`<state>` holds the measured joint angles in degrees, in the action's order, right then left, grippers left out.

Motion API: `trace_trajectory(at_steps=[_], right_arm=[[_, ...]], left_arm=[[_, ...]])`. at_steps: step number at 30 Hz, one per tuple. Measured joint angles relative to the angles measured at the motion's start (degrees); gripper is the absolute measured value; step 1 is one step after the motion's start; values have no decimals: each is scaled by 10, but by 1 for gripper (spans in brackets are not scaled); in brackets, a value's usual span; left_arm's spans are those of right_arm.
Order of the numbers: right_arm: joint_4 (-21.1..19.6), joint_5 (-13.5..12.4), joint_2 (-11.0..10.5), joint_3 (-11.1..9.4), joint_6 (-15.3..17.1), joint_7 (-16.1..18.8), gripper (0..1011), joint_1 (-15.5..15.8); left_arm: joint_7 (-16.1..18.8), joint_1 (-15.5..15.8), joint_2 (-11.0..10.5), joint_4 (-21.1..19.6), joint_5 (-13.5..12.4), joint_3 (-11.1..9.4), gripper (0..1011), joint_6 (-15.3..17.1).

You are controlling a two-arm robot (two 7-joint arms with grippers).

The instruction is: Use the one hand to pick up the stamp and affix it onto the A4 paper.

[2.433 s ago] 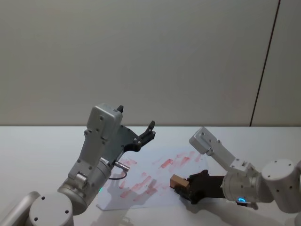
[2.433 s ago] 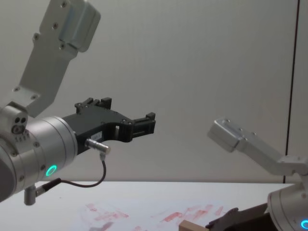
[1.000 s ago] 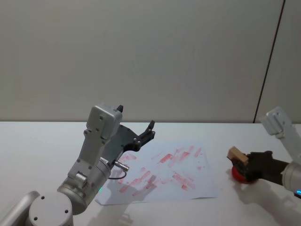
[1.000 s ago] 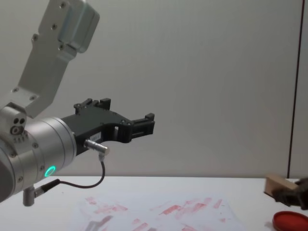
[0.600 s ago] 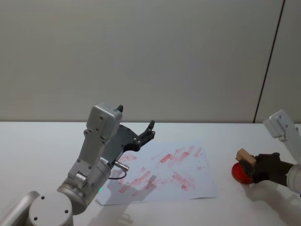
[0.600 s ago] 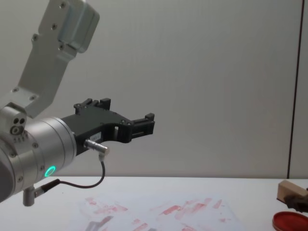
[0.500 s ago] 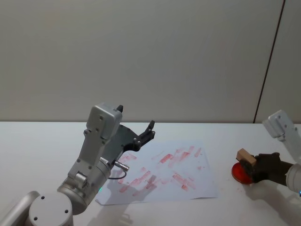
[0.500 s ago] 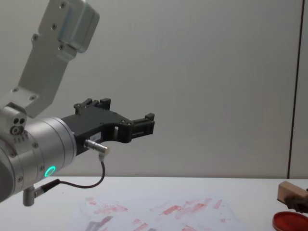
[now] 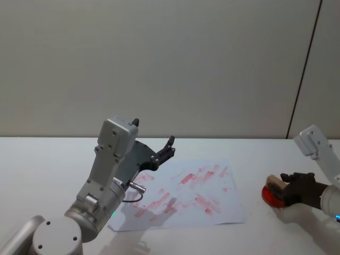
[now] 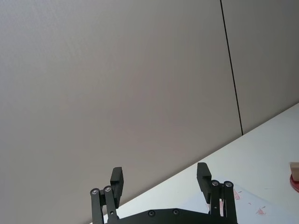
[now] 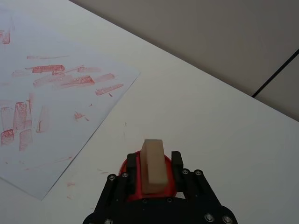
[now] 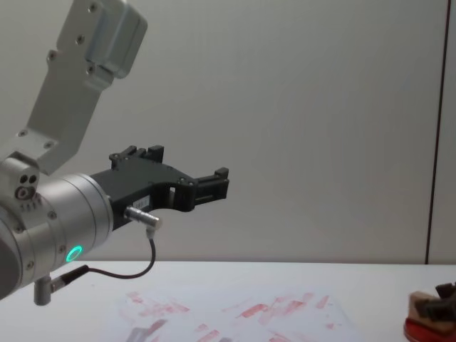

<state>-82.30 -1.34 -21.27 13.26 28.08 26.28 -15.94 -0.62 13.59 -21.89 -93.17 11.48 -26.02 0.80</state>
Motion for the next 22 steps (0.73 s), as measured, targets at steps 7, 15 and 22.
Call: trace_trajectory(at_steps=[7, 15, 22], right_arm=[[4, 2, 1, 1, 0, -1, 635, -2], [7, 3, 2, 2, 1, -2, 880, -4], [8, 3, 3, 2, 1, -2, 1001, -4]], left_arm=[[0, 0, 0, 0, 0, 0, 1003, 0], [0, 0, 0, 0, 0, 0, 1002, 0], [0, 0, 0, 0, 0, 0, 1002, 0]])
